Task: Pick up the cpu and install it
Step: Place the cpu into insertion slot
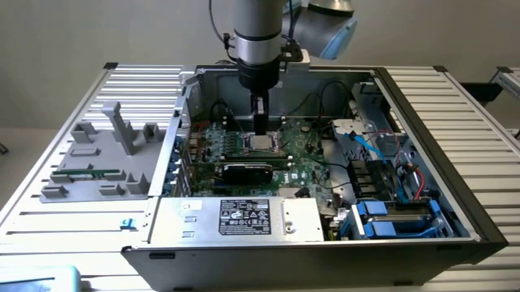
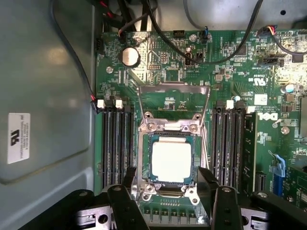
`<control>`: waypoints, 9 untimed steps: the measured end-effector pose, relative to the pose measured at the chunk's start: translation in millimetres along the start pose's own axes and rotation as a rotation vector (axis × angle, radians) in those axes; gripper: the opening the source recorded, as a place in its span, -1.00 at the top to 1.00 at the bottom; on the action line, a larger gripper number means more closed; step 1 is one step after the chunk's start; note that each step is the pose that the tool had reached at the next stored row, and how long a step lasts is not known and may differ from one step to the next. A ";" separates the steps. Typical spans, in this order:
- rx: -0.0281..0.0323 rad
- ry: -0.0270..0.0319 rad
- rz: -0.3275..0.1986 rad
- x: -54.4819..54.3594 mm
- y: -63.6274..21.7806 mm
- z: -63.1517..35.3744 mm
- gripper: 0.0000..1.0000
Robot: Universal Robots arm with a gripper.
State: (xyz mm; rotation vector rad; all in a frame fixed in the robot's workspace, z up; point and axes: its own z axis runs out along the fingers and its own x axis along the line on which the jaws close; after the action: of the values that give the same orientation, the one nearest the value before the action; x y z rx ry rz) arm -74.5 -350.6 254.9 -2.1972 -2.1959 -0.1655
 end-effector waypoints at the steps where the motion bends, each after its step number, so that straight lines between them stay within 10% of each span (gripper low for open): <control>1: 0.0001 0.0003 0.000 0.2 0.2 -3.8 -0.24; 9: 0.0001 0.0018 0.000 1.7 4.3 -38.0 -0.24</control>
State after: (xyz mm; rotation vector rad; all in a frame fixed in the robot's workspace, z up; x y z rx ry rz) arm -72.2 -352.6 293.1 -2.1962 -2.1948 -0.1673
